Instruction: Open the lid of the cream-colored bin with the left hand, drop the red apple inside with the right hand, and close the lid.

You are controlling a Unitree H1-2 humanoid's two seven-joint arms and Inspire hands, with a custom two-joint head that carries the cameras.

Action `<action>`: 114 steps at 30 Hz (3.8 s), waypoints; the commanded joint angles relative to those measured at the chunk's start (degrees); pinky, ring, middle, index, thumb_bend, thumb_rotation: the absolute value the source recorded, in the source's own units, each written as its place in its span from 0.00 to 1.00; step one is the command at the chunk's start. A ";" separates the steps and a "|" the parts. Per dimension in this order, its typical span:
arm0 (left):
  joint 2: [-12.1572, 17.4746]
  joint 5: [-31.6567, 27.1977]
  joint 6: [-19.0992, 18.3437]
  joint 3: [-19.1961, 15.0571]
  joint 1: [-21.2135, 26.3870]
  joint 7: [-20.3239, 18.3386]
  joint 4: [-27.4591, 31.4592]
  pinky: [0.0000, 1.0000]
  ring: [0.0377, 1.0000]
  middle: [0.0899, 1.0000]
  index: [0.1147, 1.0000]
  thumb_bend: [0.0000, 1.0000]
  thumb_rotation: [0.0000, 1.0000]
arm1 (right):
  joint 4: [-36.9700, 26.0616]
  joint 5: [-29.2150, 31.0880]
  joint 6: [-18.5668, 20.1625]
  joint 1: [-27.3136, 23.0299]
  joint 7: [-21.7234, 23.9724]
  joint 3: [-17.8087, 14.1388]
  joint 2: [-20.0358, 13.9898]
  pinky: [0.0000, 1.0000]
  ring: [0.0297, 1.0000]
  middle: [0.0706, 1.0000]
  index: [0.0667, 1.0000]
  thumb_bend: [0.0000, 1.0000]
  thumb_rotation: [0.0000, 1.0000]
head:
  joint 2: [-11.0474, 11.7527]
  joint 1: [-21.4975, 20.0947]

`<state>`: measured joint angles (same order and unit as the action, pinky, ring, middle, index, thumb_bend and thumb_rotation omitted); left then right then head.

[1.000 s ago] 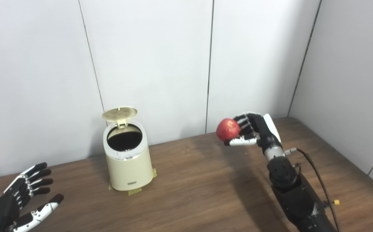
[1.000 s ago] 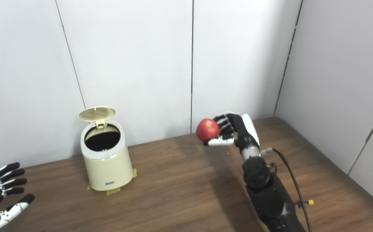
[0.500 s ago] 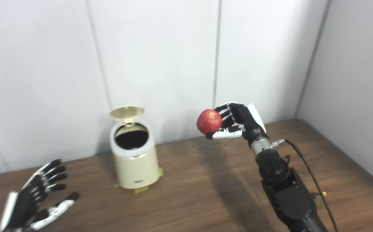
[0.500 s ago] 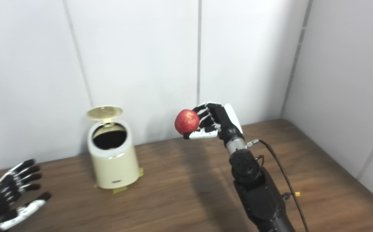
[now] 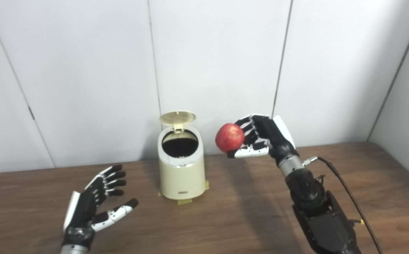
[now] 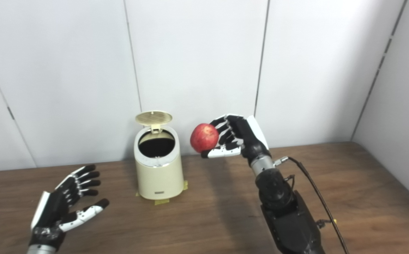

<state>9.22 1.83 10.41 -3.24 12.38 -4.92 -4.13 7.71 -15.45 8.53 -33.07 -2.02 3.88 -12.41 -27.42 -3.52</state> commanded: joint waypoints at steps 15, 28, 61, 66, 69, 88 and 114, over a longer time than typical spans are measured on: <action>-1.63 1.91 -0.20 0.67 2.03 2.04 2.81 0.67 0.75 0.77 0.80 0.73 0.10 | 1.25 -0.87 2.41 -7.93 1.09 1.02 2.73 0.36 0.39 0.38 0.49 0.52 0.00 | 0.11 3.57; -2.07 2.86 -1.28 1.29 1.92 3.07 3.78 0.67 0.75 0.77 0.81 0.75 0.13 | 8.07 -1.36 0.34 -11.67 0.80 2.44 4.54 0.39 0.42 0.42 0.46 0.53 0.00 | -0.12 4.93; -2.57 2.47 -1.10 2.08 1.93 2.89 3.87 0.66 0.75 0.77 0.81 0.73 0.09 | 14.46 -2.71 -3.21 -13.96 0.24 5.00 6.46 0.44 0.54 0.59 0.46 0.52 0.14 | -0.55 6.23; -2.46 2.19 -1.03 2.01 1.89 2.72 3.86 0.67 0.75 0.77 0.81 0.72 0.09 | 13.22 -3.20 -1.78 -13.57 0.72 5.53 6.10 0.42 0.52 0.59 0.46 0.52 0.14 | -0.61 6.21; -2.51 2.02 -1.22 1.95 1.85 2.69 4.01 0.67 0.75 0.77 0.81 0.73 0.08 | 12.75 -3.38 -1.49 -13.31 0.99 5.60 6.02 0.42 0.52 0.59 0.46 0.52 0.14 | -0.62 6.14; -2.44 2.20 -1.68 1.87 1.67 2.70 4.68 0.67 0.75 0.77 0.81 0.73 0.08 | 12.54 -3.33 -1.41 -12.82 1.99 5.43 6.10 0.42 0.51 0.58 0.72 0.91 0.14 | -0.97 6.07; -2.33 1.99 -2.49 1.74 1.17 2.59 6.07 0.68 0.75 0.77 0.81 0.73 0.10 | 0.64 4.37 -5.24 -5.70 0.96 -1.31 5.84 0.36 0.45 0.53 0.64 0.88 0.15 | -1.22 6.72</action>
<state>6.61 4.14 7.47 -1.32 12.08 -2.60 -0.57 11.08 -13.06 6.10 -37.24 -0.10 4.67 -5.78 -28.65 3.08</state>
